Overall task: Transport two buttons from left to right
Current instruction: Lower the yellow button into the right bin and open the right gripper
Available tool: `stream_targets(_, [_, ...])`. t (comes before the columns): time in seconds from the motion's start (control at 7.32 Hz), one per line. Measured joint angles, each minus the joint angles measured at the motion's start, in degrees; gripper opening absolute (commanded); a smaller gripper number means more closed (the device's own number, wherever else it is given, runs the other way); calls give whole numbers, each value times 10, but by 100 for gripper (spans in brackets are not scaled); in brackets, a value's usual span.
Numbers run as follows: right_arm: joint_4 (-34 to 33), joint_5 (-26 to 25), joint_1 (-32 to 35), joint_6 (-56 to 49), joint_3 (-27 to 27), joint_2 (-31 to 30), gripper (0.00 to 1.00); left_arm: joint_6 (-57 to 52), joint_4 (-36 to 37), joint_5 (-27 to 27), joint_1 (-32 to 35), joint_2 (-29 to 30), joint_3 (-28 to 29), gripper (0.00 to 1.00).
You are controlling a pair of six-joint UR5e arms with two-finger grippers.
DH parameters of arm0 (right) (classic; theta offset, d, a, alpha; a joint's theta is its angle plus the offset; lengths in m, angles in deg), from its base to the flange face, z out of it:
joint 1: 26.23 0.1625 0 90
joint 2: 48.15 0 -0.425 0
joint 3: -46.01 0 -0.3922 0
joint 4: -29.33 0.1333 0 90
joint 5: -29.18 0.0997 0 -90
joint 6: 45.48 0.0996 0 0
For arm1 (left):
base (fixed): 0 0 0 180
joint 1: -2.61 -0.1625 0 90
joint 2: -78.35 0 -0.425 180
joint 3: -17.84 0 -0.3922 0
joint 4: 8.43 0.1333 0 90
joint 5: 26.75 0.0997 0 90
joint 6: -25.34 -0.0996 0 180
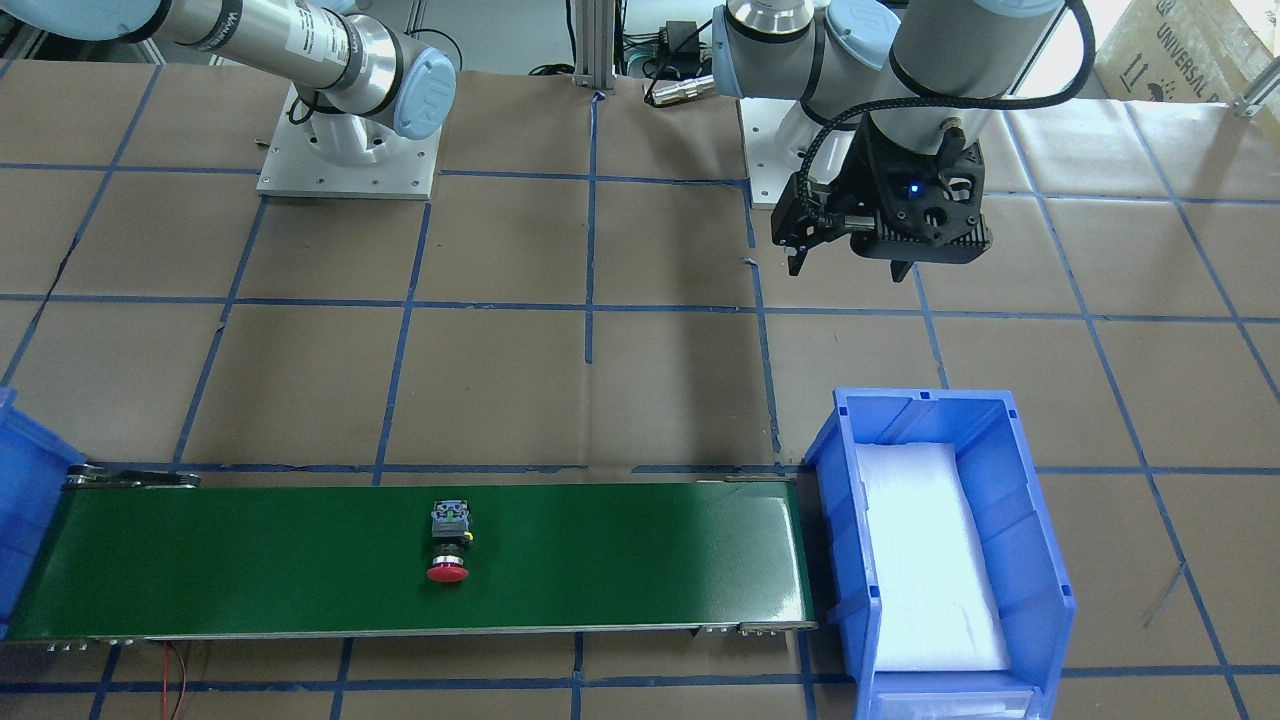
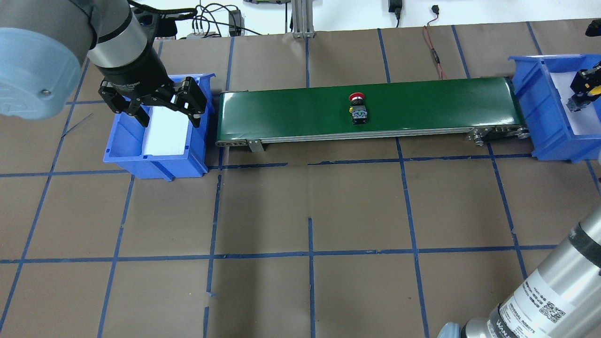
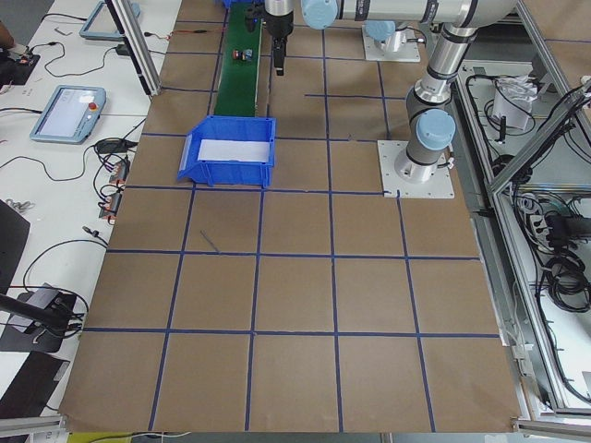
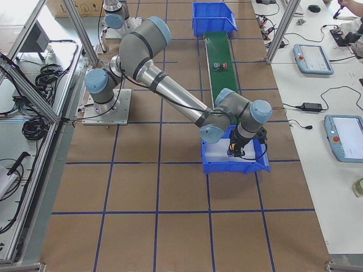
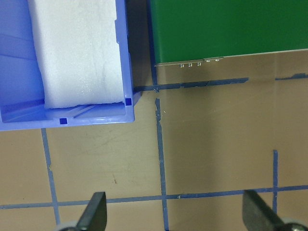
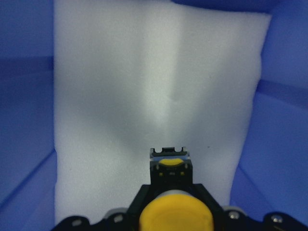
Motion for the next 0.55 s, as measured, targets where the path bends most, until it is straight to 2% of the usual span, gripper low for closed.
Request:
stream_targets(0.14, [5, 2, 0, 2, -3, 3, 91, 0, 1, 0, 0, 0, -1, 100])
stream_targets(0.27, [6, 4, 0, 4, -6, 5, 99, -2, 2, 0, 0, 0, -1, 100])
stream_targets(0.55, [10, 3, 1, 14, -22, -2, 99, -3, 3, 0, -1, 1, -1, 100])
